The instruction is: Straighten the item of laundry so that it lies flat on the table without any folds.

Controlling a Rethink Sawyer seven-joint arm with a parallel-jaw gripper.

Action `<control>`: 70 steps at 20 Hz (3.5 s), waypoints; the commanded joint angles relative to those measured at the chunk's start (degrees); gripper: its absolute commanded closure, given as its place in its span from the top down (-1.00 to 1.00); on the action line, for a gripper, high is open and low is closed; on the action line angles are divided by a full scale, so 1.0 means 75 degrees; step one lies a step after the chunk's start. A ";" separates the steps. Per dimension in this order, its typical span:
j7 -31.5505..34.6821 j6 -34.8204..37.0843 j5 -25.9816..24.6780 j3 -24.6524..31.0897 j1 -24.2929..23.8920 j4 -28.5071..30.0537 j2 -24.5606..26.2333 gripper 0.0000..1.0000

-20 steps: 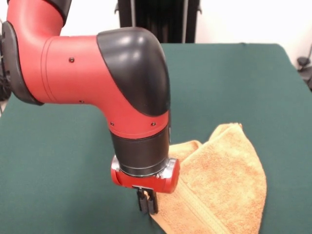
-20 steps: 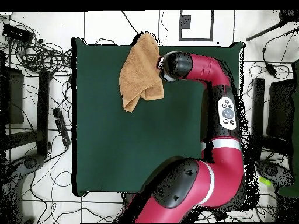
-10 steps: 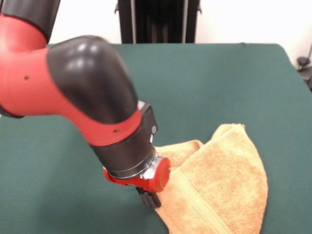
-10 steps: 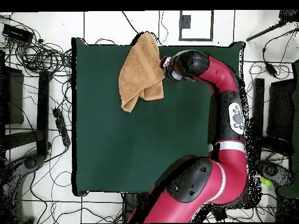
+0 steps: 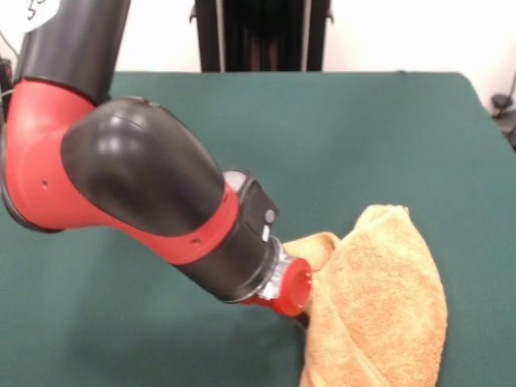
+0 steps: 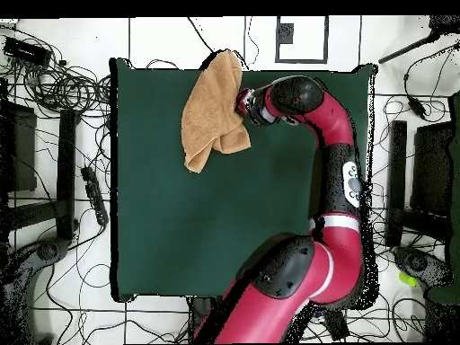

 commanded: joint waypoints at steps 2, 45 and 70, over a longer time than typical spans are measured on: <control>-0.0841 0.1071 0.0249 0.1426 0.1116 -0.0930 0.0624 -1.00; -0.3108 -0.1087 -0.1010 0.0807 -0.1818 0.3625 -0.1924 -1.00; -0.0586 -0.3459 0.0551 0.0707 -0.0886 0.5209 -0.2089 -1.00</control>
